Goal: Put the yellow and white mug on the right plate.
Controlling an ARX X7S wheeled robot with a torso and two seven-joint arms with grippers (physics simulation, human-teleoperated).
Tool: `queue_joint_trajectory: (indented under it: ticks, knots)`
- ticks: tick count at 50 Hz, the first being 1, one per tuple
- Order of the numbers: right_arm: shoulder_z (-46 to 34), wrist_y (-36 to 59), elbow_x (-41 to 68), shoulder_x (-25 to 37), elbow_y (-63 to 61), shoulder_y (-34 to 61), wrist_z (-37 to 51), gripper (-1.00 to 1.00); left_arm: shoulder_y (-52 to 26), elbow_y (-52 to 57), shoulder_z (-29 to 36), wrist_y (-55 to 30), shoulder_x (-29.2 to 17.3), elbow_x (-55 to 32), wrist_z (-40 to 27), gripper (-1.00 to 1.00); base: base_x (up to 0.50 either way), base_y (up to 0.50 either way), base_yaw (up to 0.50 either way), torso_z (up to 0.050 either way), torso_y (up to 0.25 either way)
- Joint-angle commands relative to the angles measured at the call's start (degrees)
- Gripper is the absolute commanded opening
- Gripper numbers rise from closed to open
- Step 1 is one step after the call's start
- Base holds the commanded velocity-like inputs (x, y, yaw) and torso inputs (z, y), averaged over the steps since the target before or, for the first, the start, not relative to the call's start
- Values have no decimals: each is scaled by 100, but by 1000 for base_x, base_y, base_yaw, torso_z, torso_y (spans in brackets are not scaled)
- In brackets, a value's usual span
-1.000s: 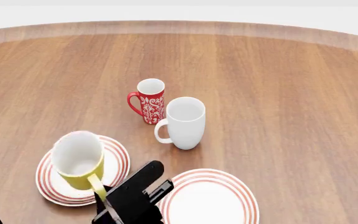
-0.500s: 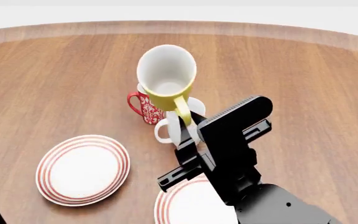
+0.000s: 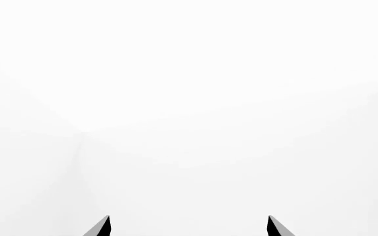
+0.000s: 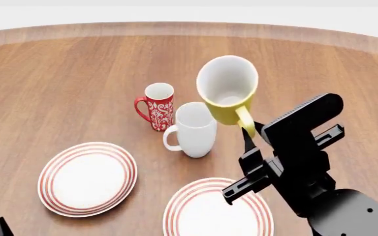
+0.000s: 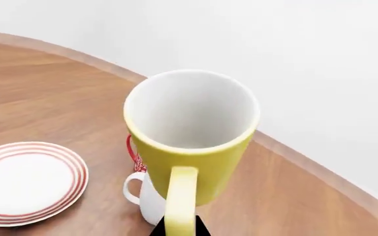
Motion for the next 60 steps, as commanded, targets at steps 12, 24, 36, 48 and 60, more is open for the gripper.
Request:
queue_joint_trajectory:
  ticks: [12, 24, 36, 48, 60]
  knots:
    - [119, 481, 427, -162, 319, 89, -863, -100, 24, 56, -73, -36, 59, 67, 132, 100, 0, 0, 0, 0, 0]
    - [41, 569, 413, -361, 803, 19, -1098, -100, 13, 67, -29, -78, 39, 78, 128, 100, 0, 0, 0, 0, 1]
    - [73, 702, 644, -354, 723, -27, -1166, -100, -31, 60, -9, -138, 24, 65, 113, 100, 0, 0, 0, 0, 0]
    - [260, 1002, 1442, -263, 693, 43, -1964, -100, -73, 76, 4, -224, 4, 37, 114, 100, 0, 0, 0, 0, 1]
    - [150, 956, 1272, -364, 938, -110, -2044, -100, -55, 103, 41, -240, -22, 45, 98, 100, 0, 0, 0, 0, 0]
